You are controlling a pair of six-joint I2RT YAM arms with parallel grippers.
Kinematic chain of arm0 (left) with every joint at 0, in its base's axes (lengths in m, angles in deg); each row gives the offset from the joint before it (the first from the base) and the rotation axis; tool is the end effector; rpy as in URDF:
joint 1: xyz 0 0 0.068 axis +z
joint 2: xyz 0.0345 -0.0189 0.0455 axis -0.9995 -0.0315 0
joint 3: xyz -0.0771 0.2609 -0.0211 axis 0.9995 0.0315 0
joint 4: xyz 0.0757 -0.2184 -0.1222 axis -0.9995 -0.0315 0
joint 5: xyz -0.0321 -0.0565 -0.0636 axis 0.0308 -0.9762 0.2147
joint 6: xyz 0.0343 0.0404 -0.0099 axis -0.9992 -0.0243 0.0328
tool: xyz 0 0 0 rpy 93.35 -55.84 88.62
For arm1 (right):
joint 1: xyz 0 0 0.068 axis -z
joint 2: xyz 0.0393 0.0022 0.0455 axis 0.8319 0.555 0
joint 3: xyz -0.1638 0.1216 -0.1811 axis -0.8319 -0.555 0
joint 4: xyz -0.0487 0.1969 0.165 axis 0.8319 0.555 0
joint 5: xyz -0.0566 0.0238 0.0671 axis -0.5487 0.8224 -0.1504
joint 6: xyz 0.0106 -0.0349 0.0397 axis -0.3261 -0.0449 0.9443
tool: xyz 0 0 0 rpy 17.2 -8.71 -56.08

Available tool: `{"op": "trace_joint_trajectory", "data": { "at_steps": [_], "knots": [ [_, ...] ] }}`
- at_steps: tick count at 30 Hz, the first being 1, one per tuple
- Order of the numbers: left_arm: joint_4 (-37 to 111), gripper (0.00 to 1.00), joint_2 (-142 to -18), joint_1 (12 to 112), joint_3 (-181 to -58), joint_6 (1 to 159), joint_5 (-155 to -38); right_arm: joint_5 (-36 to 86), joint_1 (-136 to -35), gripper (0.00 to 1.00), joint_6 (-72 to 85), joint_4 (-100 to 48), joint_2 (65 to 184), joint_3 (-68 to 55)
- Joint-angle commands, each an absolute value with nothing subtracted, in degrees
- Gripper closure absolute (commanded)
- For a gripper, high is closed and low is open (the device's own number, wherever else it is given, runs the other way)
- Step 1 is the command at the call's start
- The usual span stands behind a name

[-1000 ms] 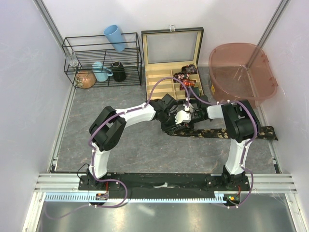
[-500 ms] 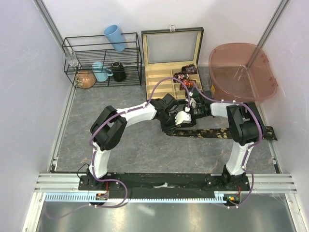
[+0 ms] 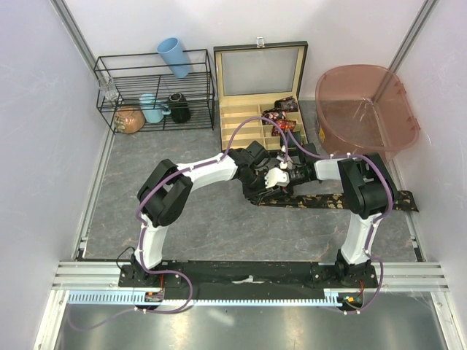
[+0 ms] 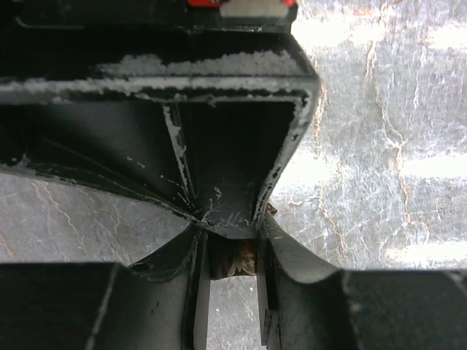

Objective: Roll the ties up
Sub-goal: Roll the tie at the center of the board.

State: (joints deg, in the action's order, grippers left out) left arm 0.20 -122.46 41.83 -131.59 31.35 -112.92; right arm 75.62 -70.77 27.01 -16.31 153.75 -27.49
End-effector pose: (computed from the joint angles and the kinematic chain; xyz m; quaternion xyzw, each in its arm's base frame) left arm 0.2790 -0.3144 0.1625 0.6677 0.6897 -0.2257 0.1661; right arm 0.3184 0.1136 0.1069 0.0048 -0.8602 -0.5100 0.0023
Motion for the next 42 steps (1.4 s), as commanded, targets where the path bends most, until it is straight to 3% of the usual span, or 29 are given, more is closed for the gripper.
{"op": "trace_joint_trajectory", "data": {
  "at_steps": [1, 9, 12, 18, 21, 28, 33, 42],
  "knots": [
    [-4.1, 0.71, -127.3, 41.3, -130.2, 29.3, -108.0, 78.8, -71.2, 0.6, 31.0, -25.0, 153.4, -30.4],
    [-4.2, 0.71, -127.4, 41.3, -130.1, 29.2, -108.0, 78.8, -71.9, 0.6, 33.2, -27.8, 154.1, -30.7],
    [-4.3, 0.71, -127.3, 41.3, -130.1, 29.1, -108.2, 77.5, -72.1, 0.69, 33.2, -27.6, 154.8, -30.8],
    [-4.3, 0.69, -127.2, 41.3, -130.2, 29.1, -108.3, 73.6, -71.9, 1.0, 27.6, -19.5, 156.3, -29.3],
    [-4.5, 0.67, -127.2, 41.3, -130.0, 29.2, -108.4, 71.1, -71.6, 1.0, 26.1, -16.8, 156.5, -29.1],
    [-3.6, 0.5, -125.5, 42.1, -128.7, 29.1, -109.8, 65.6, -71.1, 1.0, 23.3, -12.8, 156.9, -28.0],
    [-1.2, 0.46, -122.6, 43.3, -127.8, 29.4, -113.6, 62.7, -70.8, 1.0, 22.4, -11.3, 156.9, -27.8],
    [19.2, 0.32, -113.0, 48.7, -116.6, 36.7, -126.9, 58.9, -70.4, 1.0, 19.8, -8.1, 156.6, -27.1]
  ]
}}
